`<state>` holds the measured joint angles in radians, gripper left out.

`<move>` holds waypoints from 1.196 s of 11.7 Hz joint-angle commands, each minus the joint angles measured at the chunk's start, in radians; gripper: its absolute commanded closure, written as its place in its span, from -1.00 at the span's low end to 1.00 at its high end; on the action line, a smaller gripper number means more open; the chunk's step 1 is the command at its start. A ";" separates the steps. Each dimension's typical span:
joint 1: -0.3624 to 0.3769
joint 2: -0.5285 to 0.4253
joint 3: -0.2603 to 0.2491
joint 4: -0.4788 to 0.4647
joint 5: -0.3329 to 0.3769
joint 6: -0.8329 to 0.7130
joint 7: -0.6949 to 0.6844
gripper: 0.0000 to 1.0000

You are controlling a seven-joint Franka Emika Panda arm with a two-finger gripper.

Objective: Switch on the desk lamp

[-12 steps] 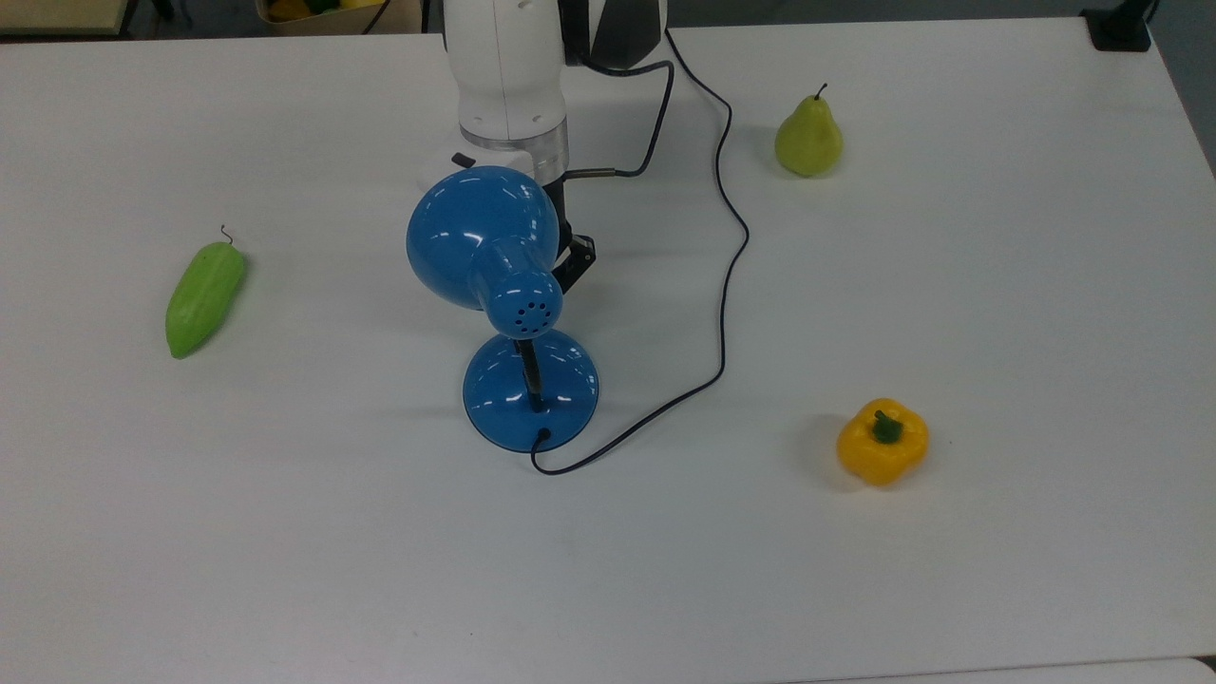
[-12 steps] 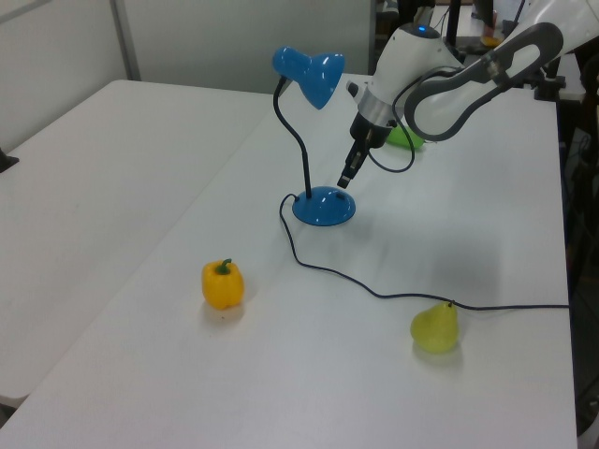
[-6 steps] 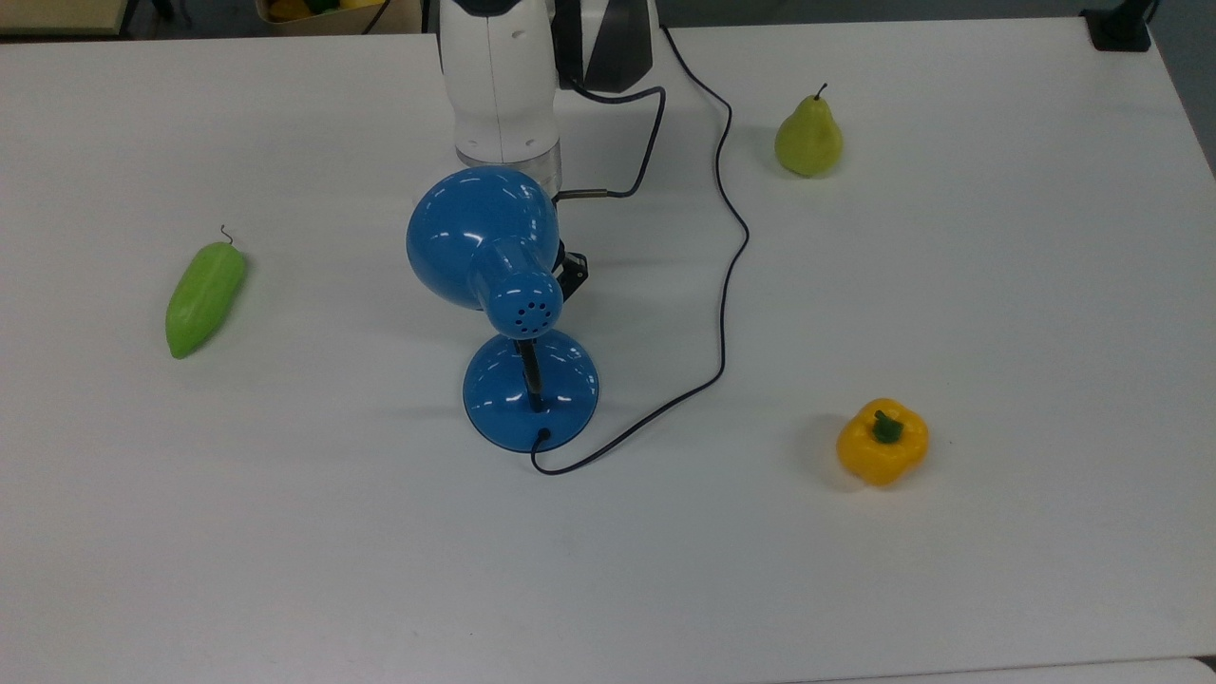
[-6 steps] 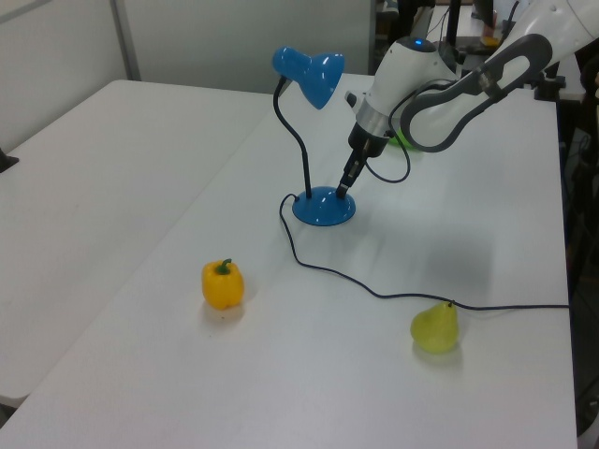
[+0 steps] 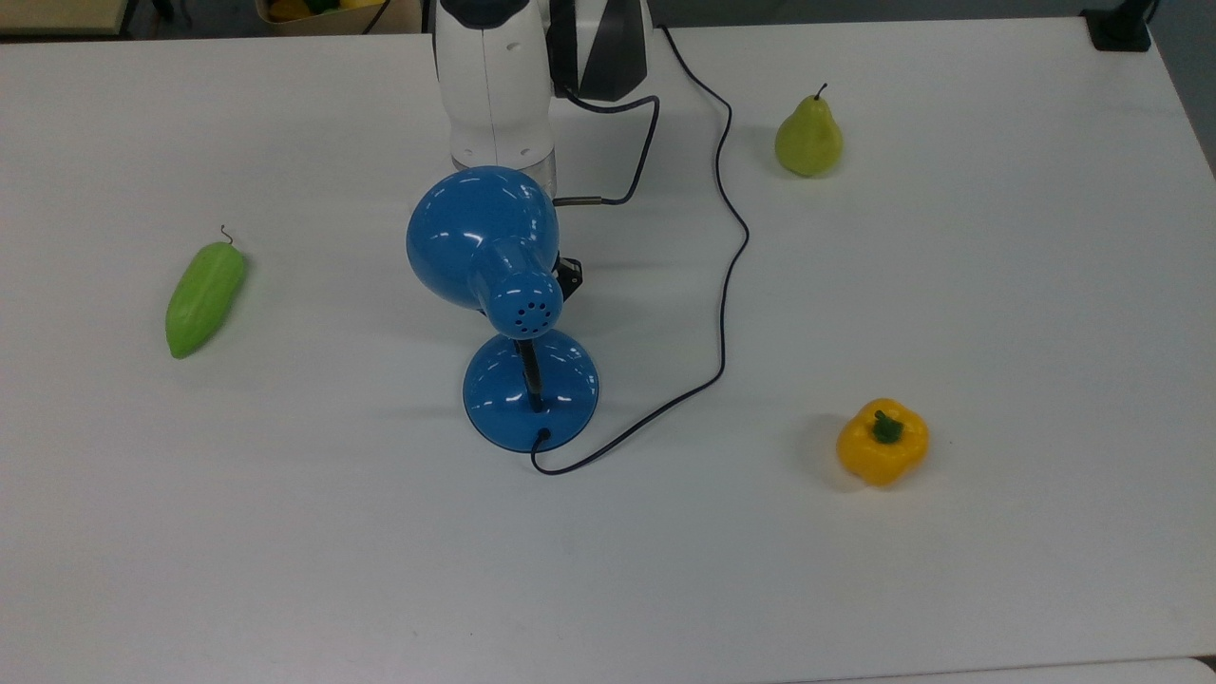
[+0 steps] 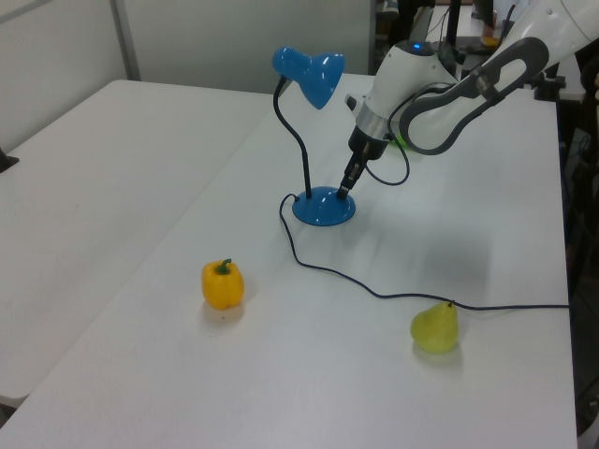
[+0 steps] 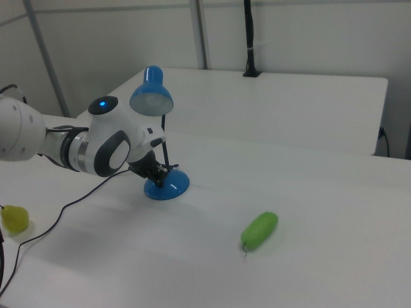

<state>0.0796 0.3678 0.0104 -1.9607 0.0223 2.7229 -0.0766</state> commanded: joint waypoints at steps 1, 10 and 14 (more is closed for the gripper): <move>0.002 0.026 -0.006 0.011 -0.027 0.021 0.014 1.00; 0.003 0.065 -0.006 0.013 -0.067 0.021 0.012 1.00; 0.009 0.072 -0.006 0.014 -0.070 0.021 0.012 1.00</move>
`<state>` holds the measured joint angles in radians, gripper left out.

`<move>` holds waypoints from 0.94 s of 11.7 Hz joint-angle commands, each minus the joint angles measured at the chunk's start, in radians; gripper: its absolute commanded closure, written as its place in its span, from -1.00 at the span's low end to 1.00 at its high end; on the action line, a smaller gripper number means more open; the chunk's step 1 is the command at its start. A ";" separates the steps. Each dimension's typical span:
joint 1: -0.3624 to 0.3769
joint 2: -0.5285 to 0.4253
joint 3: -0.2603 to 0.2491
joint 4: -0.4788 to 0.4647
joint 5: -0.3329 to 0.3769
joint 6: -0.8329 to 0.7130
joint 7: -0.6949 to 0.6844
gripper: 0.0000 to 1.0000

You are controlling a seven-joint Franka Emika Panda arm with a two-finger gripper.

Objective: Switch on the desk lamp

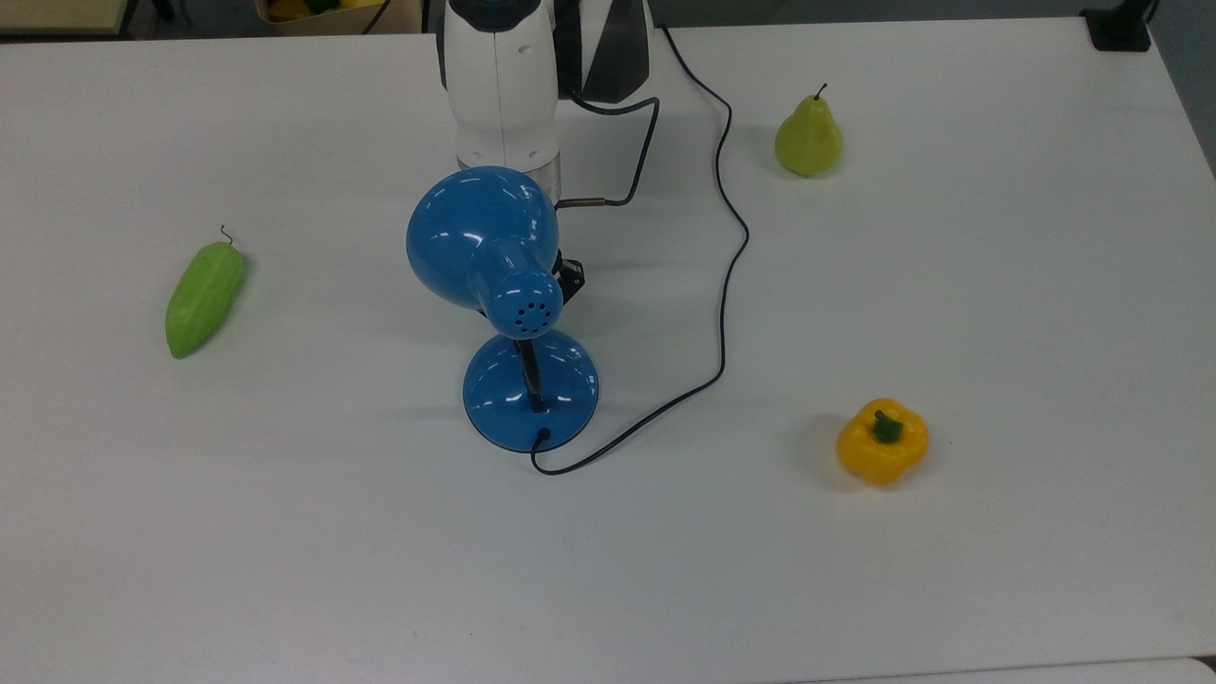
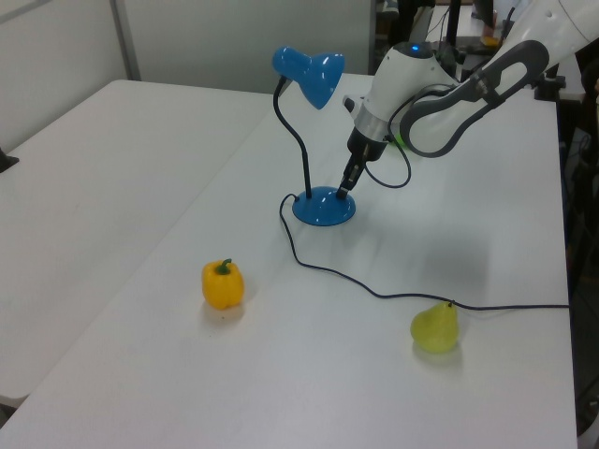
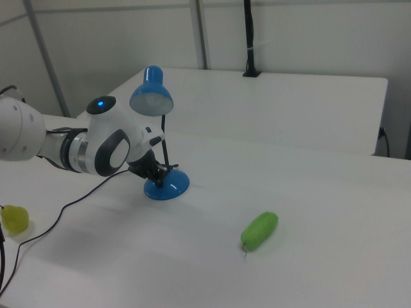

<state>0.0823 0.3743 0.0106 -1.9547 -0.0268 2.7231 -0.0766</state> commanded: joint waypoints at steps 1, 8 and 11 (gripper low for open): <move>0.008 0.066 -0.006 0.017 -0.021 0.020 0.014 1.00; 0.002 0.106 -0.006 0.135 -0.021 -0.141 0.009 1.00; 0.002 0.107 -0.006 0.183 -0.021 -0.265 0.002 1.00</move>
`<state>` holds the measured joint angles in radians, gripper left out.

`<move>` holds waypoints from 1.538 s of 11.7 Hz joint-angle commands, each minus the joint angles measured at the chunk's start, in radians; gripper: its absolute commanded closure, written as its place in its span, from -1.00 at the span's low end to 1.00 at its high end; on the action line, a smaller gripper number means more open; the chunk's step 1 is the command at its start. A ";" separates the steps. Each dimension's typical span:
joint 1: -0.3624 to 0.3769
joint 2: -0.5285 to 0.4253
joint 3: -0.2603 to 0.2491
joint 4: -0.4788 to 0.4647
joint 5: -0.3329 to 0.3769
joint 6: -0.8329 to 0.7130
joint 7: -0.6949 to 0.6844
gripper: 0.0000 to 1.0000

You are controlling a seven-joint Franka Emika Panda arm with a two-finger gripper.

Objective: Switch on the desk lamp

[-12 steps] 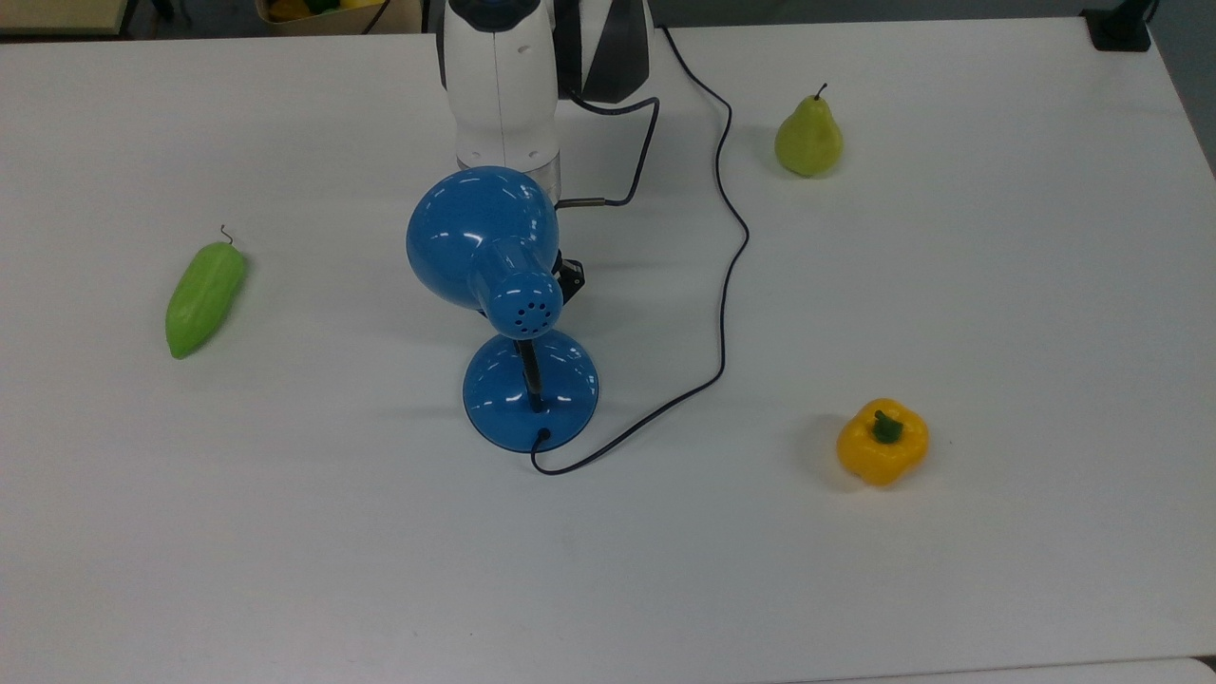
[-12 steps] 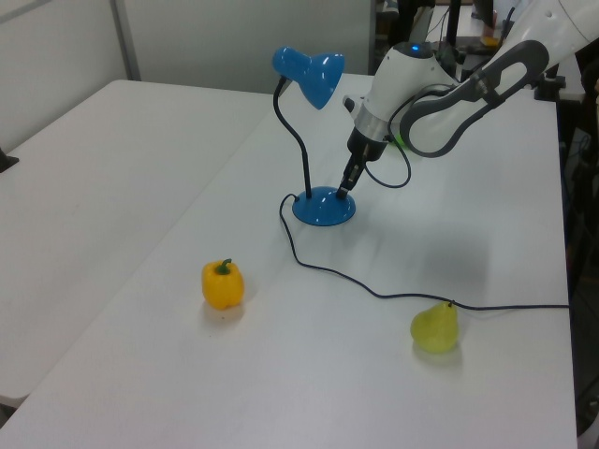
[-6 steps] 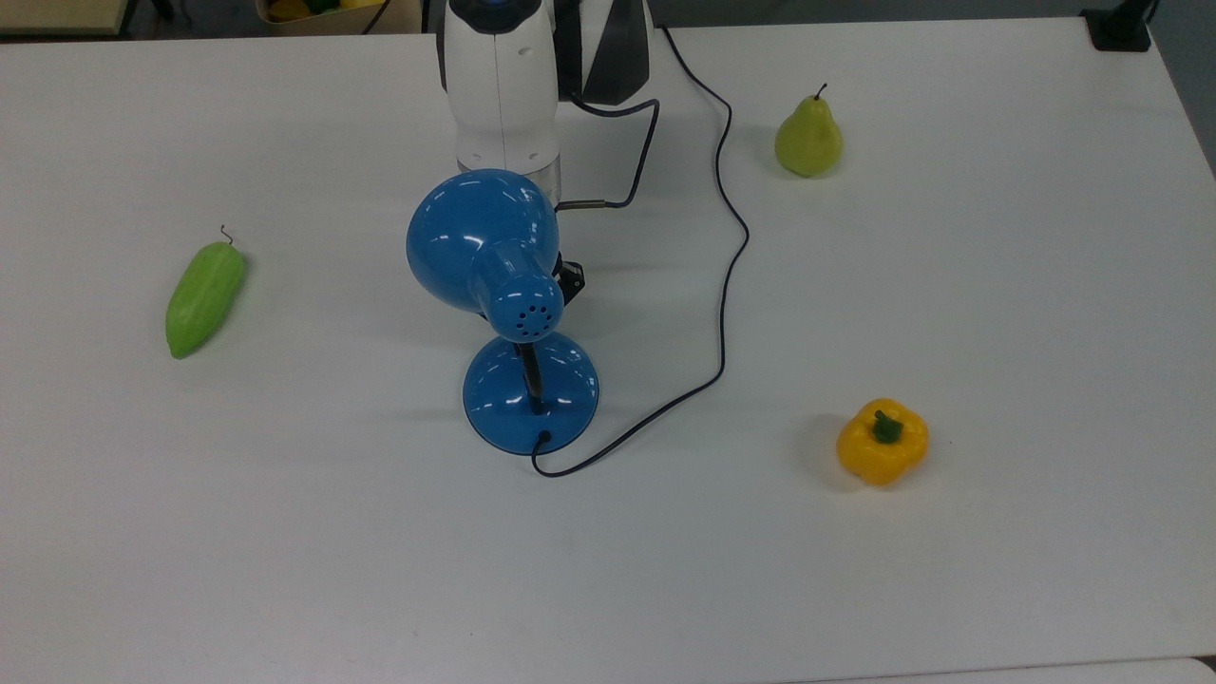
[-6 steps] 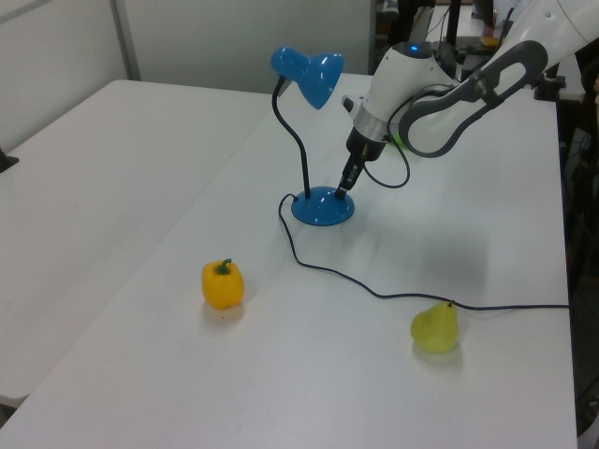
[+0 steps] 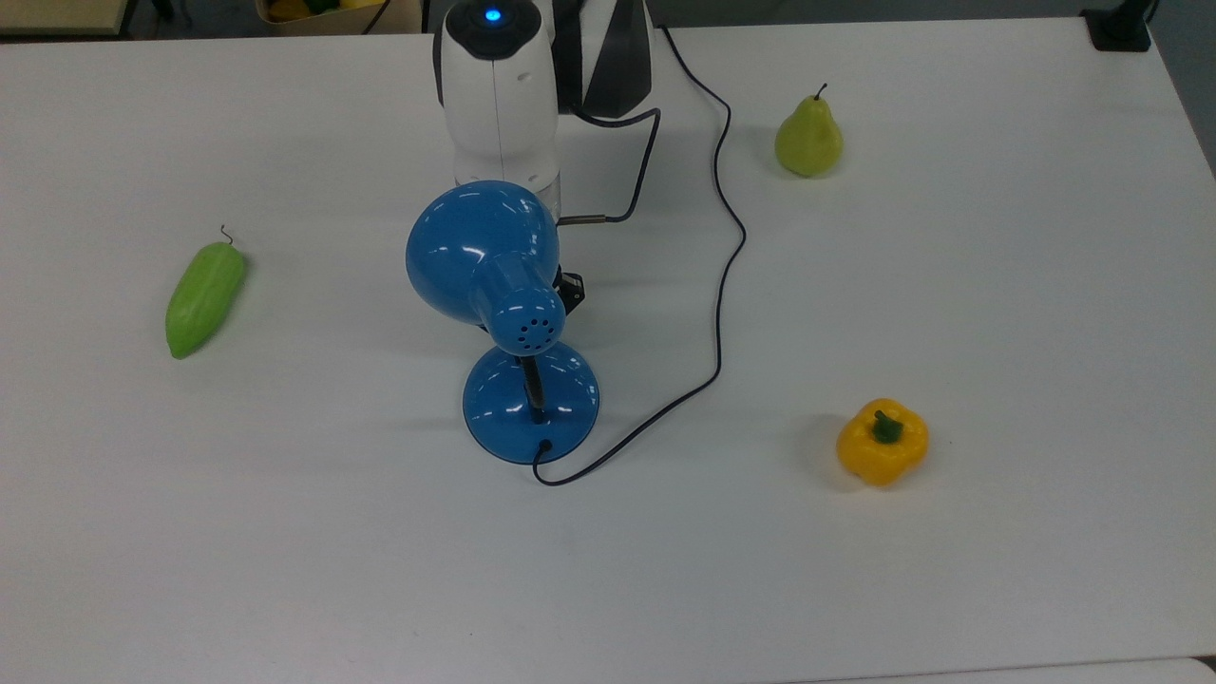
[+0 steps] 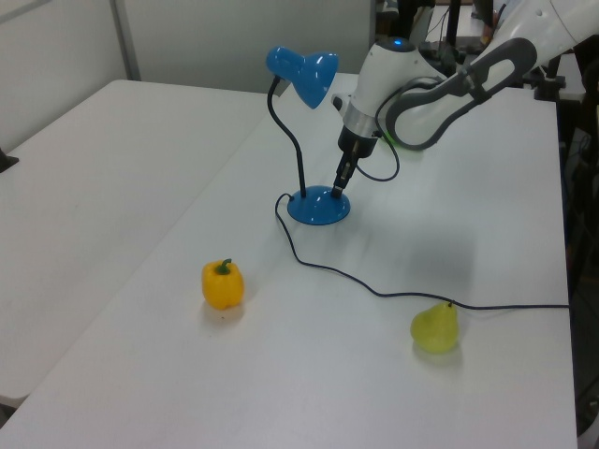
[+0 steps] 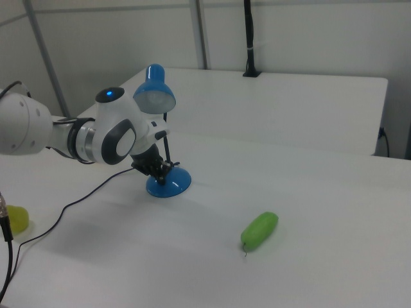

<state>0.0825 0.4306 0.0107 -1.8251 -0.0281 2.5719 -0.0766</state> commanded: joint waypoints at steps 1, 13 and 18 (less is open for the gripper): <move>0.002 0.050 -0.006 0.067 -0.019 -0.158 -0.011 1.00; -0.021 -0.010 -0.006 0.107 0.001 -0.223 -0.003 1.00; -0.015 0.017 -0.006 0.110 0.014 -0.138 -0.003 1.00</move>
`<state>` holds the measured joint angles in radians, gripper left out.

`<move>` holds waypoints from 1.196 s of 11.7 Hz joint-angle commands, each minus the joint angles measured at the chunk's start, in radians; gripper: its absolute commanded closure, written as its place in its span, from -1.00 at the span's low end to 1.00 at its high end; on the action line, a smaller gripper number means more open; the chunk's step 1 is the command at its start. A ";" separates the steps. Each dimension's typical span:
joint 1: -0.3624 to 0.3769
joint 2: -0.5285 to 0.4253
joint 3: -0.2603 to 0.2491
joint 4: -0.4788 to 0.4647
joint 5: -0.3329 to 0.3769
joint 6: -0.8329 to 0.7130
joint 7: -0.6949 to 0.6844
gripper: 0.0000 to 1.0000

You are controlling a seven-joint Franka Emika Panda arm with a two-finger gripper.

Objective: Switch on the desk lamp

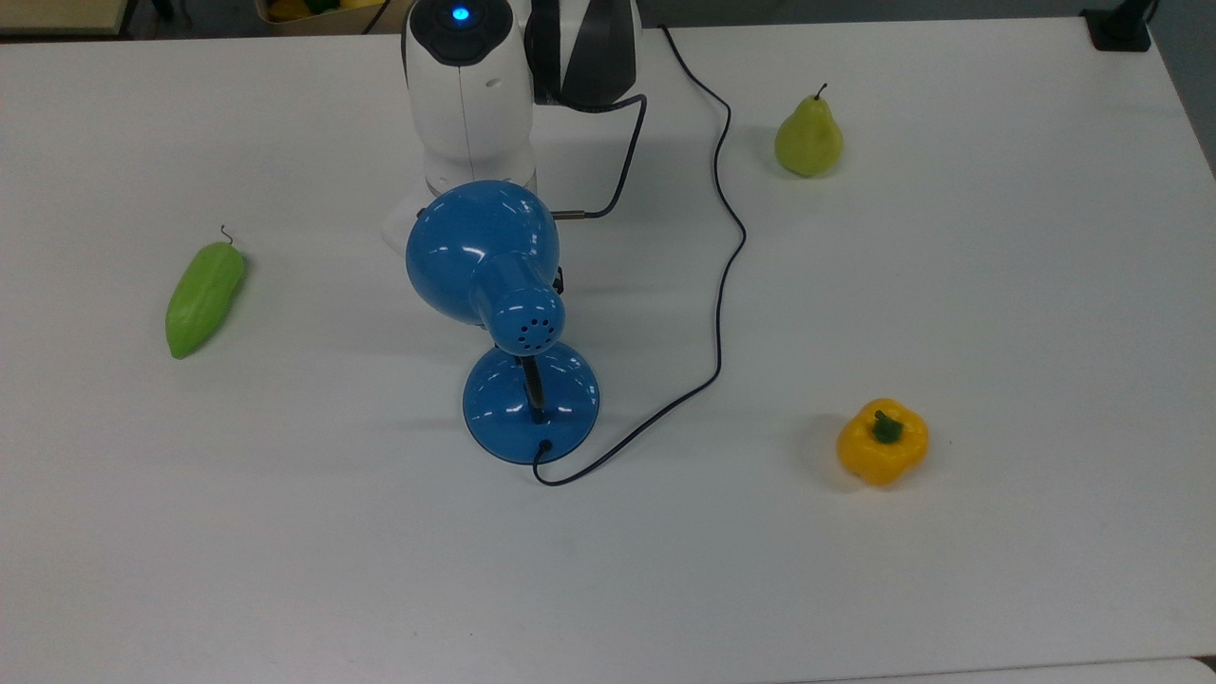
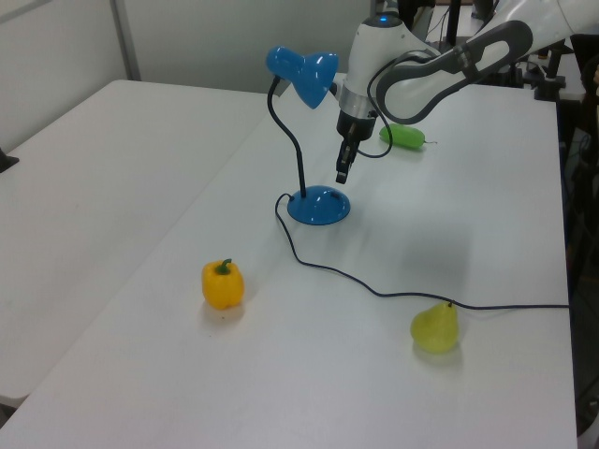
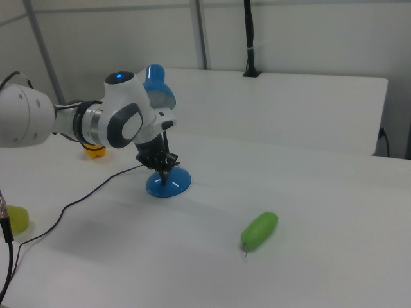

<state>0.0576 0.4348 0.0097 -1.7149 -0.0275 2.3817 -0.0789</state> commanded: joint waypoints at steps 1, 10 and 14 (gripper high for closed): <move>0.011 0.019 -0.005 -0.005 0.012 0.054 -0.002 1.00; 0.013 0.032 0.000 -0.017 0.014 0.105 0.002 1.00; 0.015 0.036 0.007 -0.019 0.012 0.108 0.021 1.00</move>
<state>0.0644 0.4810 0.0141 -1.7159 -0.0264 2.4653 -0.0755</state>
